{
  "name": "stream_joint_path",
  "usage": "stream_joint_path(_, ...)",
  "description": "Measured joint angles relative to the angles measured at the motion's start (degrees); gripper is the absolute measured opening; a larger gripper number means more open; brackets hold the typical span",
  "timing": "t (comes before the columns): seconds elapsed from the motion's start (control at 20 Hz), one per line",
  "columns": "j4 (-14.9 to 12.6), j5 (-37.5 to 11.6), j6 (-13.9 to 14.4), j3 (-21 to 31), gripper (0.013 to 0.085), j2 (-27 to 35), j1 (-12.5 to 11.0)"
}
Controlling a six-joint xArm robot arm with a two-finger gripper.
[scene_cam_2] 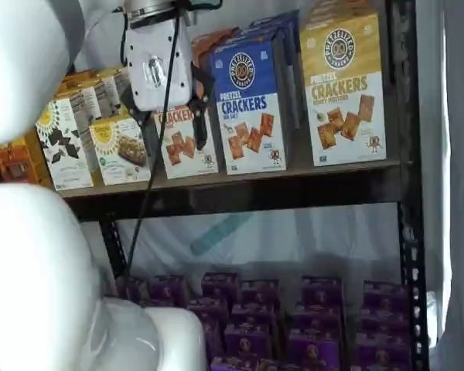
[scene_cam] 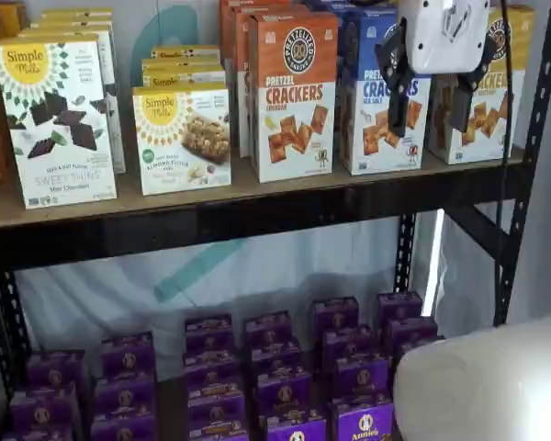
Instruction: Retrieve the yellow and white box located on the top shelf, the sixth one from the left
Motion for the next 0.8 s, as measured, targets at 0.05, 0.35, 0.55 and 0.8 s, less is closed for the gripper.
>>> stream_joint_path(0.05, 0.39, 0.16, -0.17, -0.07, 0.0850, 0.09, -0.35)
stream_joint_path(0.35, 1.30, 0.28, -0.55, -0.19, 0.0850, 0.24, -1.09)
stream_joint_path(0.55, 0.28, -0.38, -0.40, 0.10, 0.0850, 0.11, -0.50)
stream_joint_path(0.8, -0.42, -1.02, -1.16, 0.73, 0.0850, 0.14, -0.97)
